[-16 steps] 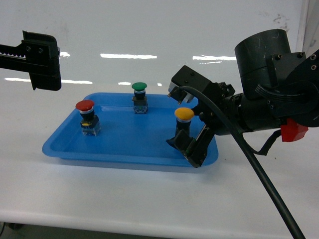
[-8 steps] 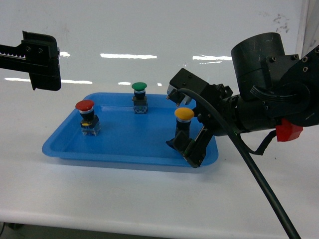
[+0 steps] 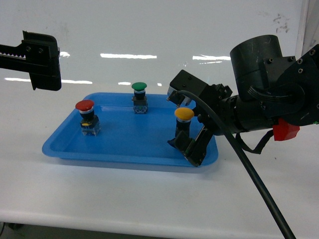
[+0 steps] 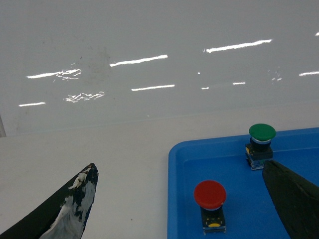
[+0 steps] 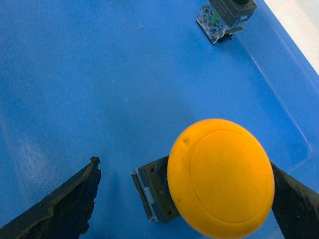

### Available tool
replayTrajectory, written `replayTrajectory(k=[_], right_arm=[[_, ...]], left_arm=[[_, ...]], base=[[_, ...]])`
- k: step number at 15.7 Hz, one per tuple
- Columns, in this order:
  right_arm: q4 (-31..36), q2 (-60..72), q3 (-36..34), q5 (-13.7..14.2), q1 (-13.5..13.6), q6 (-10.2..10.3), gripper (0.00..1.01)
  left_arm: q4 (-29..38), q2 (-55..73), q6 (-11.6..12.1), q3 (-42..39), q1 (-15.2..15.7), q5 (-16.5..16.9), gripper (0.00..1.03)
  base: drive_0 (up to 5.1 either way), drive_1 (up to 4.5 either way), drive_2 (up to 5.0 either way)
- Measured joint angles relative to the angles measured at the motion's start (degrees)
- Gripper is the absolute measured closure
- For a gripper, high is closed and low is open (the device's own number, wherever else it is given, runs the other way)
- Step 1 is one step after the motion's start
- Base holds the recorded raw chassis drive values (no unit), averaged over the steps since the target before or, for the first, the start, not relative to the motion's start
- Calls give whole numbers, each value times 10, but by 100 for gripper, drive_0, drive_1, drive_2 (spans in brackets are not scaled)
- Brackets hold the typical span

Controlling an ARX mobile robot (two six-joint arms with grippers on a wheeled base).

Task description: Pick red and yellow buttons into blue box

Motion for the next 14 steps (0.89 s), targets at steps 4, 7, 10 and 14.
replayTrajectory(k=[4,7,10,14], right_arm=[[0,0,0,0,0,0,3],[-1,2,0,3,0,-6,54],[0,2,0,3,0,-8,63],[17,-63,-47,-27,-2,37,64]], left_arm=[[0,0,0,0,0,0,5],[0,0,0,0,0,0,5],[0,0,0,0,0,0,5],[0,0,0,0,0,0,5]], base=[[0,0,0],[0,0,0],[0,0,0],[0,0,0]])
